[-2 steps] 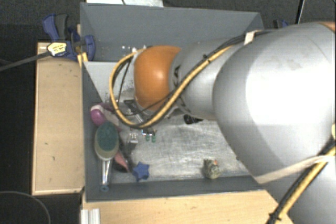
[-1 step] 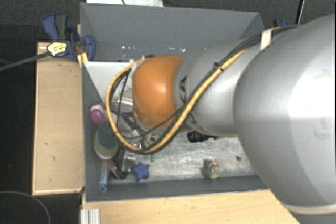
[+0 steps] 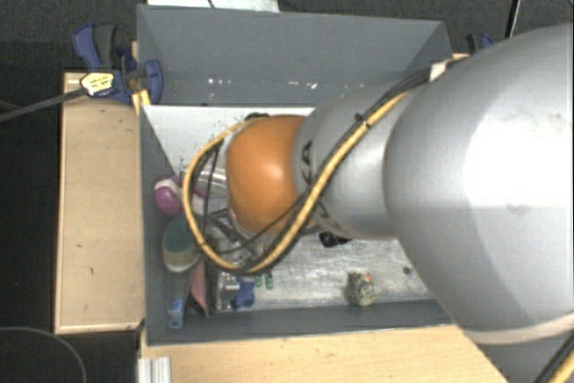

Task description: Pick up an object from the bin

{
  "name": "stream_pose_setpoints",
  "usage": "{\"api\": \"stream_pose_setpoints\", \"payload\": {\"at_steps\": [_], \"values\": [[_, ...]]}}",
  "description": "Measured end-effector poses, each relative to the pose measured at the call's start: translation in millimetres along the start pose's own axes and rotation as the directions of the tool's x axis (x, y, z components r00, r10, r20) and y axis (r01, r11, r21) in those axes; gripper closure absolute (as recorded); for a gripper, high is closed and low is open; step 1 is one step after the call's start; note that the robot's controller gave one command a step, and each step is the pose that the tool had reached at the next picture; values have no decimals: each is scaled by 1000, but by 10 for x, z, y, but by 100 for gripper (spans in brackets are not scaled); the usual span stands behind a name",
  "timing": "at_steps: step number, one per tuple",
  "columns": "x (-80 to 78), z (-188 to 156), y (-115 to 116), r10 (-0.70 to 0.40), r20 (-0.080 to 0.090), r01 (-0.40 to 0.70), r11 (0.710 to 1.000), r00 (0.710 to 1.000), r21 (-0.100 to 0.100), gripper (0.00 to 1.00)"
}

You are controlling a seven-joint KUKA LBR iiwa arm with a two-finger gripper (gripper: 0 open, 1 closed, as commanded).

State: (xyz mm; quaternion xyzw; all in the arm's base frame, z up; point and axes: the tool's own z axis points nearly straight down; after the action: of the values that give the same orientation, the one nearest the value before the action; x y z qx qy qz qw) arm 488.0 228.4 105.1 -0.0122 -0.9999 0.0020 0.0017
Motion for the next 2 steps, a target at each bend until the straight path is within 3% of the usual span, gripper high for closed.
{"api": "stream_pose_setpoints", "payload": {"at_steps": [1,2], "values": [[35,326,-978,-60,12,60,998,998,-4,0],[26,299,-930,-63,17,63,998,998,-8,100]]}}
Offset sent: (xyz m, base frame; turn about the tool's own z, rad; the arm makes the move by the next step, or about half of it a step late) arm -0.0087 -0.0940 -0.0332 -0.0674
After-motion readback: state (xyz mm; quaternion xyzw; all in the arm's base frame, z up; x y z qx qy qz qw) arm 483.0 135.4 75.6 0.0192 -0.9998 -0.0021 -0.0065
